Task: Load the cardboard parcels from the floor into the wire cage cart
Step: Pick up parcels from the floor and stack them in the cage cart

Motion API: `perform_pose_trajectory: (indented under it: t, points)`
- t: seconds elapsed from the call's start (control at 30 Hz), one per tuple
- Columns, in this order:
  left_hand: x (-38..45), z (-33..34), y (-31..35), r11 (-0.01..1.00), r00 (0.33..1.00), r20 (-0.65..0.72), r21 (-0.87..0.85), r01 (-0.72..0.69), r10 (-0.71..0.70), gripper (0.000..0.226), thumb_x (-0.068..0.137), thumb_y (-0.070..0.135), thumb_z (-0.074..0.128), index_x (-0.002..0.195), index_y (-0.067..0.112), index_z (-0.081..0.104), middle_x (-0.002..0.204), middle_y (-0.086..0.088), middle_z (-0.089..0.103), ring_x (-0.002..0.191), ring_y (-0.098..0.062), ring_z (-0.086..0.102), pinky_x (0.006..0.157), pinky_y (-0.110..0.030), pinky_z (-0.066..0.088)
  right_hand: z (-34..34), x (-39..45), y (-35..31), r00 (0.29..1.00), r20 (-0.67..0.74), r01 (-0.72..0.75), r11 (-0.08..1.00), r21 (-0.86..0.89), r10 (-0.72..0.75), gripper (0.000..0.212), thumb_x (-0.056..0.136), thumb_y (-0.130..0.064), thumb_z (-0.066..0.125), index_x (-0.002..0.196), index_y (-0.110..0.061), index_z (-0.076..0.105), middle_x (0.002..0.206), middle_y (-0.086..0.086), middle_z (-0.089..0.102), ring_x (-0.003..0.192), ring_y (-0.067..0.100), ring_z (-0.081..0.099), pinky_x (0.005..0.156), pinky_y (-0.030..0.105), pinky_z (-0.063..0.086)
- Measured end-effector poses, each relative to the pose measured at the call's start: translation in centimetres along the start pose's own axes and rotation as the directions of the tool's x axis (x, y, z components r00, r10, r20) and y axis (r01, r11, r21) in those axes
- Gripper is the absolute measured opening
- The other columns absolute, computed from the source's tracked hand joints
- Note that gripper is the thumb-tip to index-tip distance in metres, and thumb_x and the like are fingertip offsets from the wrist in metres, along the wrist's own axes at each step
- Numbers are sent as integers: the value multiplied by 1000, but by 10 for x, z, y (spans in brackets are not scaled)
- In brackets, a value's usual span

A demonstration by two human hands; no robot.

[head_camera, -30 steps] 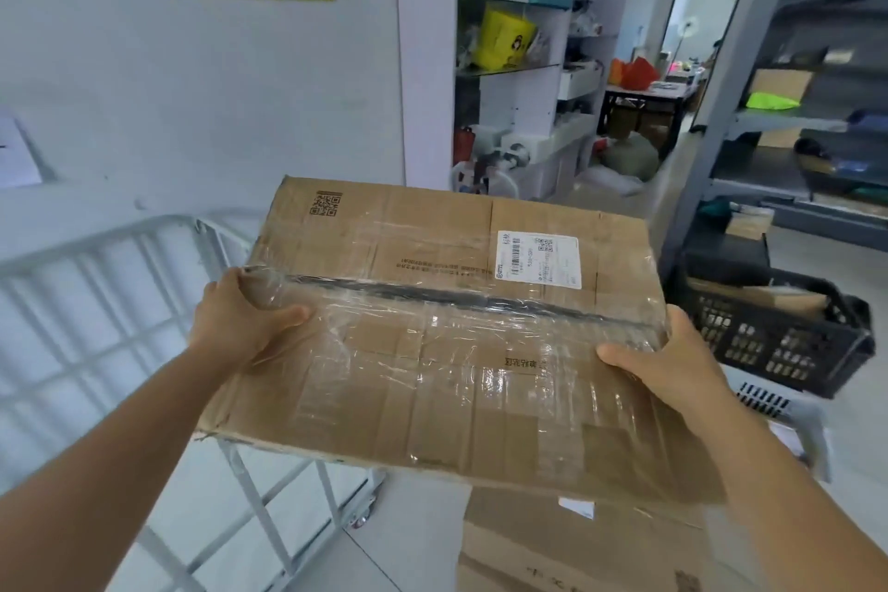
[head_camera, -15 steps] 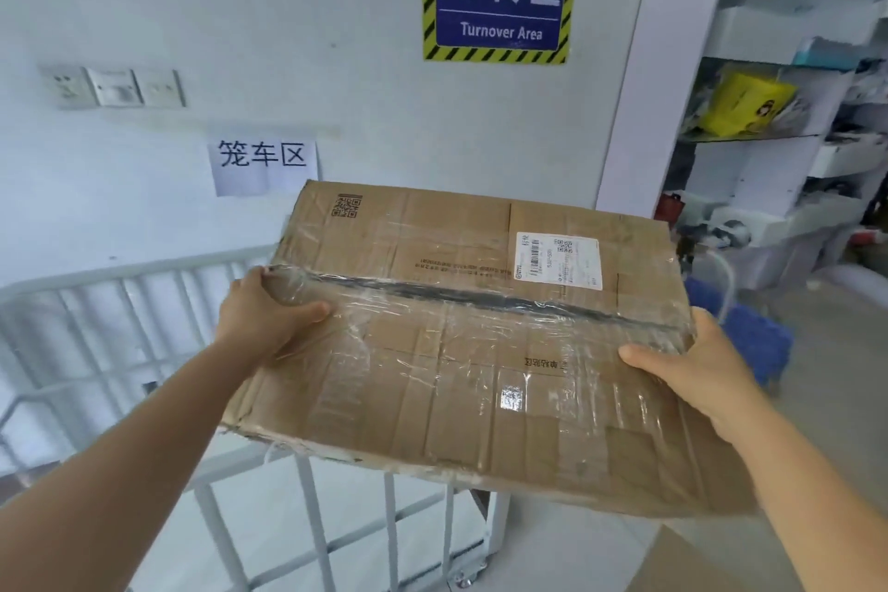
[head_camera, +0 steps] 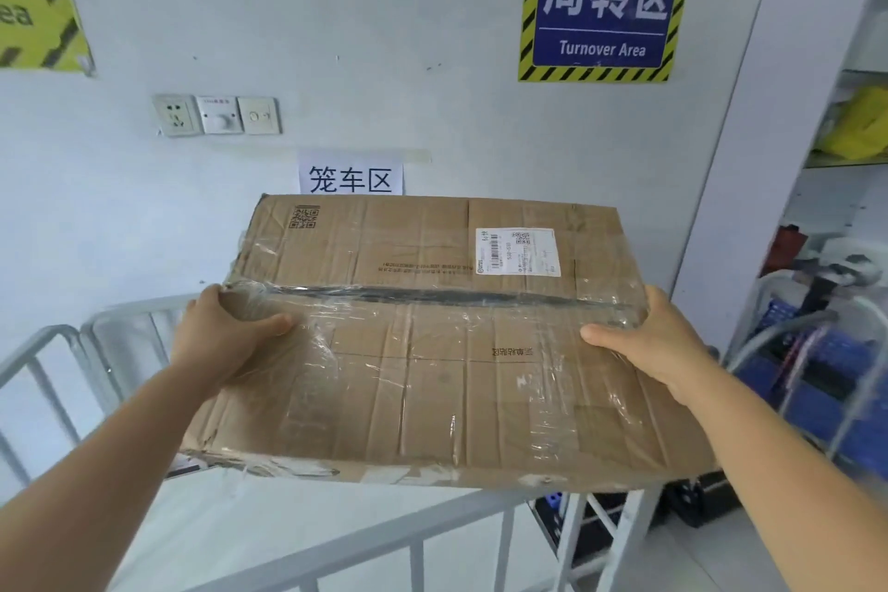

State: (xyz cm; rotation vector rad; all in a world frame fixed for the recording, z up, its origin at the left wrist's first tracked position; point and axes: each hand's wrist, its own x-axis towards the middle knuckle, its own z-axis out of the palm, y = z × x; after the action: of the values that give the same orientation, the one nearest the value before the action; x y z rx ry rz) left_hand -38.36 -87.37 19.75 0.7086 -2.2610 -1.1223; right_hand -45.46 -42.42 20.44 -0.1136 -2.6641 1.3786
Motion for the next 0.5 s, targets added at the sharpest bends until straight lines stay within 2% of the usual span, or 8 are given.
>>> perform_pose_trajectory:
  t: [0.17, 0.37, 0.5]
  points:
    - [31, -12, -33, 997, 997, -11, -8, 71, -72, 100, 52, 49, 91, 131, 9, 44, 126, -13, 51, 112, -35, 53, 95, -53, 48, 53, 36, -24, 997, 73, 12, 1000, -9, -12, 91, 58, -44, 90, 134, -27, 42, 132, -2, 54, 115, 21, 56, 93, 39, 47]
    - [59, -8, -65, 989, 988, -59, 38, 145, -143, 103, 55, 50, 89, 137, 10, 41, 131, -12, 48, 115, -35, 52, 95, -53, 48, 111, 74, -35, 989, 150, 8, 1000, -18, -6, 102, 48, -53, 89, 134, -29, 41, 132, -2, 55, 116, 22, 56, 98, 45, 48]
    - [81, 4, -91, 974, 975, -77, 83, 213, -207, 105, 54, 52, 89, 138, 11, 41, 131, -12, 50, 114, -35, 52, 93, -53, 49, 155, 108, -31, 976, 218, 1, 1000, -26, 5, 107, 48, -54, 89, 139, -29, 39, 138, -3, 51, 121, 23, 54, 100, 45, 47]
